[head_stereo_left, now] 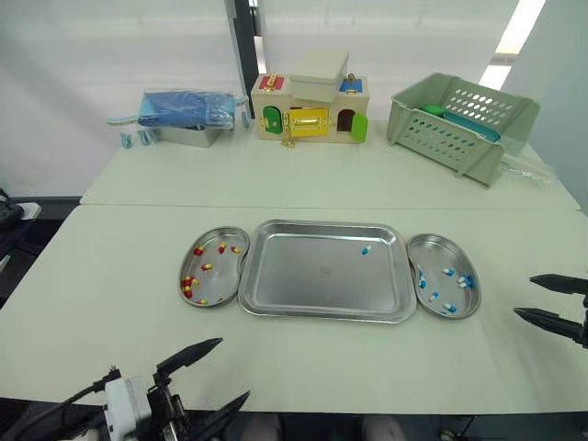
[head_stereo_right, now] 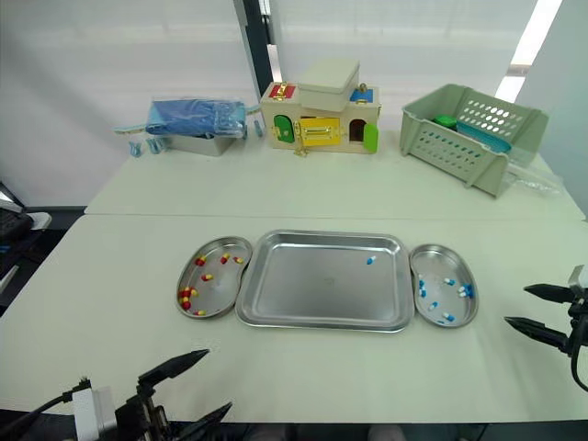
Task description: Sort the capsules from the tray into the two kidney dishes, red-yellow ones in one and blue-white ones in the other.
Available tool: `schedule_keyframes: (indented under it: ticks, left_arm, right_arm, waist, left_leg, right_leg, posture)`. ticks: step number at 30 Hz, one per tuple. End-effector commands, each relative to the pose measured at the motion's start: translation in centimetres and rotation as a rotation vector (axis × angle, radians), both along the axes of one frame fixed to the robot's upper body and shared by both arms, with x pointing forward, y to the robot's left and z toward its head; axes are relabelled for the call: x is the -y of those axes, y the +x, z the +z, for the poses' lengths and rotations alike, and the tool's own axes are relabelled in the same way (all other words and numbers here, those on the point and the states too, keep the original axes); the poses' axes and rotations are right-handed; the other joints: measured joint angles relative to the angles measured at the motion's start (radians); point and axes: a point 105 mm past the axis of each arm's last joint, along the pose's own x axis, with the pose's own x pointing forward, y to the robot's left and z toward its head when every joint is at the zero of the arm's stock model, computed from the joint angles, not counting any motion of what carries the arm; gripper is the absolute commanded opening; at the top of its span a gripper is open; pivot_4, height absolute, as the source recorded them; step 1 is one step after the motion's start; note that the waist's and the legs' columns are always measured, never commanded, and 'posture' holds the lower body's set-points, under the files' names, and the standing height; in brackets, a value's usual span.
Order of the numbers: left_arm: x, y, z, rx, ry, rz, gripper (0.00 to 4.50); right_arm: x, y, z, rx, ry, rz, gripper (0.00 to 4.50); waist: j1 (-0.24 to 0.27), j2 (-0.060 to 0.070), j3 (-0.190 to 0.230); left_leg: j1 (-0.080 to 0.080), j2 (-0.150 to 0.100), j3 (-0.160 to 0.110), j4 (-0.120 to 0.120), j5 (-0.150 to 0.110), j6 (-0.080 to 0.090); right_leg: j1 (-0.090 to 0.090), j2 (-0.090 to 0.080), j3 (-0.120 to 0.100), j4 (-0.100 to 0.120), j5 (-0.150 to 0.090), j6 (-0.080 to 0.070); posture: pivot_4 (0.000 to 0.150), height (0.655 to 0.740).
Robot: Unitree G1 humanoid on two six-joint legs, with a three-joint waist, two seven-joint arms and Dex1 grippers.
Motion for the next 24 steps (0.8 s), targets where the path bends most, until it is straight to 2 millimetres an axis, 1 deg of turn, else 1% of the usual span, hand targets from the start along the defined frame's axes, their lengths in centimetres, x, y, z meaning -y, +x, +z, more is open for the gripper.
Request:
schedule_keyframes:
  ticks: [1, 2, 5, 8, 9, 10, 11, 12, 13, 15, 20, 24]
  left_arm:
    - [0.8, -0.2, 0.7, 0.033, -0.024, 0.004, 4.48]
    - [0.9, -0.3, 0.5, 0.026, -0.027, 0.006, 4.48]
    - [0.9, -0.4, 0.3, 0.024, -0.030, 0.019, 4.48]
    - [0.6, -0.4, 0.0, 0.026, -0.027, 0.037, 4.48]
    - [0.6, -0.4, 0.0, 0.029, -0.026, 0.042, 4.48]
    - [0.6, -0.4, 0.0, 0.031, -0.026, 0.045, 4.48]
    - [0.6, -0.3, 0.0, 0.033, -0.025, 0.047, 4.48]
    - [0.5, -0.2, 0.0, 0.040, -0.021, 0.050, 4.48]
    - [0.4, -0.2, 0.0, 0.045, -0.018, 0.053, 4.48]
    - [0.3, 0.0, 0.1, 0.058, -0.015, 0.059, 4.48]
    - [0.3, 0.0, 0.1, 0.059, -0.015, 0.065, 4.48]
    - [0.4, -0.2, 0.1, 0.059, -0.016, 0.064, 4.48]
  right_arm:
    - [-1.6, 0.4, 3.1, 0.074, 0.042, 0.040, 4.50]
    - [-2.3, 0.5, 3.5, 0.087, 0.065, 0.050, 4.50]
    - [-5.6, 1.0, 4.9, 0.110, 0.149, 0.106, 4.50]
    - [-8.7, 1.5, 5.1, 0.101, 0.208, 0.152, 4.50]
    - [-10.2, 1.8, 4.9, 0.092, 0.226, 0.171, 4.50]
    - [-11.1, 2.0, 4.9, 0.086, 0.236, 0.182, 4.50]
    - [-12.1, 2.5, 4.9, 0.095, 0.251, 0.180, 4.50]
    - [-13.3, 3.5, 4.8, 0.130, 0.259, 0.167, 4.50]
    - [-14.4, 4.6, 4.5, 0.162, 0.243, 0.148, 4.50]
    - [-16.7, 6.0, 3.6, 0.178, 0.215, 0.118, 4.50]
    - [-19.0, 7.9, 1.6, 0.178, 0.138, 0.025, 4.50]
    - [-20.4, 9.1, 0.2, 0.153, 0.098, -0.042, 4.50]
  waist:
    - [0.000, 0.000, 0.000]
    - [-0.001, 0.000, 0.000]
    - [-0.003, 0.000, 0.000]
    - [0.000, -0.001, 0.000]
    - [0.000, -0.002, 0.001]
    - [0.000, -0.003, 0.001]
    - [0.000, -0.003, 0.001]
    - [-0.001, -0.003, 0.001]
    - [-0.001, -0.003, 0.002]
    - [-0.005, -0.003, 0.001]
    - [0.007, -0.003, 0.001]
    - [0.002, -0.003, 0.001]
  left_leg:
    - [0.000, 0.000, 0.000, 0.000, 0.000, 0.000]
    - [0.000, 0.000, 0.000, 0.000, 0.000, 0.000]
    - [0.000, 0.000, 0.000, 0.000, 0.000, 0.000]
    - [-0.001, 0.000, -0.001, 0.000, 0.000, 0.000]
    - [-0.001, 0.000, -0.001, 0.000, 0.000, 0.000]
    - [-0.001, 0.000, -0.001, 0.000, 0.000, 0.000]
    - [-0.001, 0.000, -0.001, 0.000, 0.000, 0.000]
    - [-0.001, 0.000, -0.001, 0.000, 0.000, 0.000]
    - [-0.001, 0.000, -0.001, 0.000, 0.000, 0.000]
    - [-0.001, 0.000, -0.001, 0.000, 0.000, 0.000]
    - [-0.005, 0.000, -0.003, 0.000, 0.000, 0.000]
    - [-0.005, 0.000, -0.003, -0.001, 0.000, 0.000]
  right_leg:
    - [0.000, 0.000, 0.000, 0.000, 0.000, 0.000]
    - [0.000, 0.000, 0.000, 0.000, 0.000, 0.000]
    - [0.000, 0.000, 0.000, 0.000, 0.000, 0.000]
    - [0.000, 0.000, 0.000, 0.000, 0.000, 0.000]
    - [0.000, 0.000, 0.000, -0.001, 0.000, 0.000]
    - [0.000, 0.000, -0.001, -0.001, 0.000, 0.000]
    - [0.000, 0.000, -0.001, -0.001, 0.000, 0.000]
    - [0.000, 0.000, -0.001, -0.001, 0.000, 0.000]
    - [-0.001, 0.000, -0.001, -0.001, 0.000, 0.000]
    - [-0.001, 0.001, -0.001, 0.000, 0.000, 0.000]
    - [-0.003, 0.000, -0.002, -0.002, 0.000, 0.000]
    - [-0.004, 0.000, -0.002, -0.001, 0.000, 0.000]
  posture:
    - [0.150, 0.7400]
    - [0.150, 0.7400]
    - [0.150, 0.7400]
    - [0.150, 0.7400]
    - [0.150, 0.7400]
    - [0.150, 0.7400]
    - [0.150, 0.7400]
    - [0.150, 0.7400]
    - [0.150, 0.7400]
    - [0.150, 0.7400]
    - [0.150, 0.7400]
    - [0.150, 0.7400]
